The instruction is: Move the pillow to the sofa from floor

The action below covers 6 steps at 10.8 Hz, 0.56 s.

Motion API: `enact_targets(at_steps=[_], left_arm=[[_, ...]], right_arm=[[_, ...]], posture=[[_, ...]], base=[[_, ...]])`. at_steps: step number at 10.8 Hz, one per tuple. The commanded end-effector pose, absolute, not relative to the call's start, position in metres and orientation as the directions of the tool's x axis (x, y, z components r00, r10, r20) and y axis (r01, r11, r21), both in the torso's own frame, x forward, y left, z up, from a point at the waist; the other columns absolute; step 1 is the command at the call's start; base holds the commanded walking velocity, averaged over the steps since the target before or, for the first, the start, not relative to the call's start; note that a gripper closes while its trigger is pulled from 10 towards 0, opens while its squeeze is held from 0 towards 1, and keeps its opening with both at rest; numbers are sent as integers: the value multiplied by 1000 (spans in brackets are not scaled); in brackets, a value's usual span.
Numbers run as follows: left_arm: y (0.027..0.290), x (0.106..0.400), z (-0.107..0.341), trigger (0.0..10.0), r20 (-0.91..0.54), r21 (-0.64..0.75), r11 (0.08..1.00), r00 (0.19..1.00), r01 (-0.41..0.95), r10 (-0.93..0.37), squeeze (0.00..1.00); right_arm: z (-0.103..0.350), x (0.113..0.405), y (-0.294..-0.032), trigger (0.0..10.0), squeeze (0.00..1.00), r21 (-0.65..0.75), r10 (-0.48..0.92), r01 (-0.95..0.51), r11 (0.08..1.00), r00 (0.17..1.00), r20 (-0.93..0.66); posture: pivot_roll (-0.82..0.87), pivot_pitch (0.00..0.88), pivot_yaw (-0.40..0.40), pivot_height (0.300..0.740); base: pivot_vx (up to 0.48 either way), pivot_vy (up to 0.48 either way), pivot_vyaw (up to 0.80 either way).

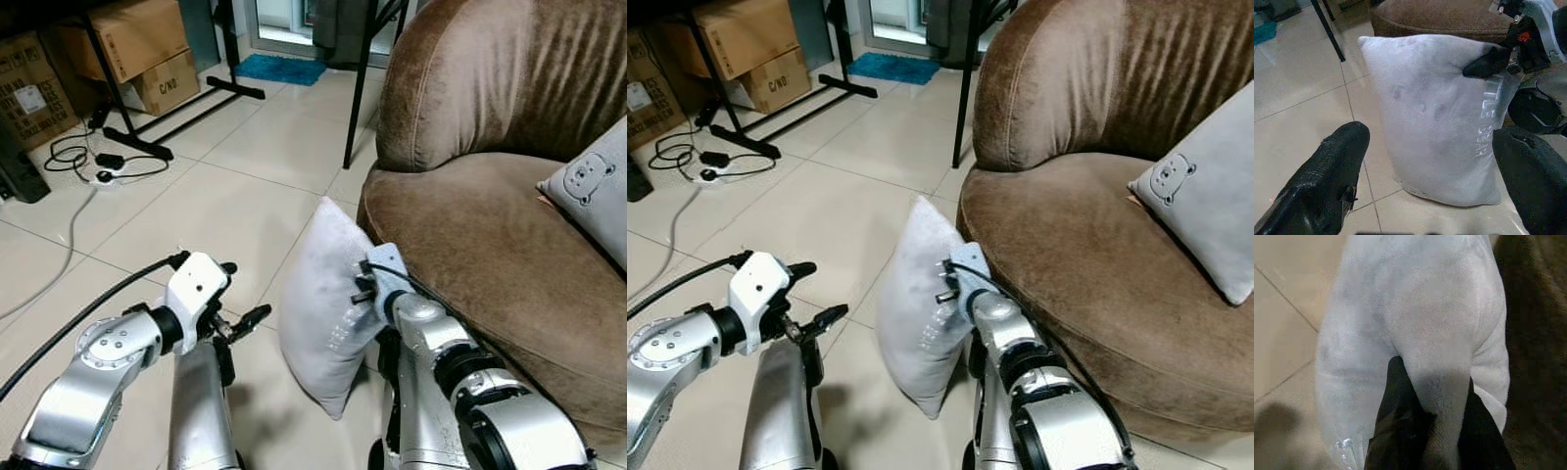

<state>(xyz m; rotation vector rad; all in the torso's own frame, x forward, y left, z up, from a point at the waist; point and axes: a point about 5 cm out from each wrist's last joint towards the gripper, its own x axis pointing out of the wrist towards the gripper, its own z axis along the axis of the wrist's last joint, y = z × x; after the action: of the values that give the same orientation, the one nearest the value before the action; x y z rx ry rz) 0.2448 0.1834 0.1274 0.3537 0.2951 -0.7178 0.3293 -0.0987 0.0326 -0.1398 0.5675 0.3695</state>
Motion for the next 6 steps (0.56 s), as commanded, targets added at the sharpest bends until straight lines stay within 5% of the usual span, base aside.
enact_targets(at_steps=[1,4,6], left_arm=[[185,246,126,10000,-380,221,706,726,673,-573,0],[189,258,142,10000,-227,353,790,865,501,-448,0],[190,259,152,10000,-145,383,824,908,417,-392,0]], right_arm=[[34,328,-97,0,0,3,325,-381,925,784,-528],[105,337,-97,0,0,285,430,-390,876,898,-95],[148,324,-115,0,0,420,317,-330,845,943,104]], posture=[[-68,0,-4,405],[-71,0,-4,405],[-75,0,-10,405]], base=[[0,0,0],[0,0,0],[0,0,0]])
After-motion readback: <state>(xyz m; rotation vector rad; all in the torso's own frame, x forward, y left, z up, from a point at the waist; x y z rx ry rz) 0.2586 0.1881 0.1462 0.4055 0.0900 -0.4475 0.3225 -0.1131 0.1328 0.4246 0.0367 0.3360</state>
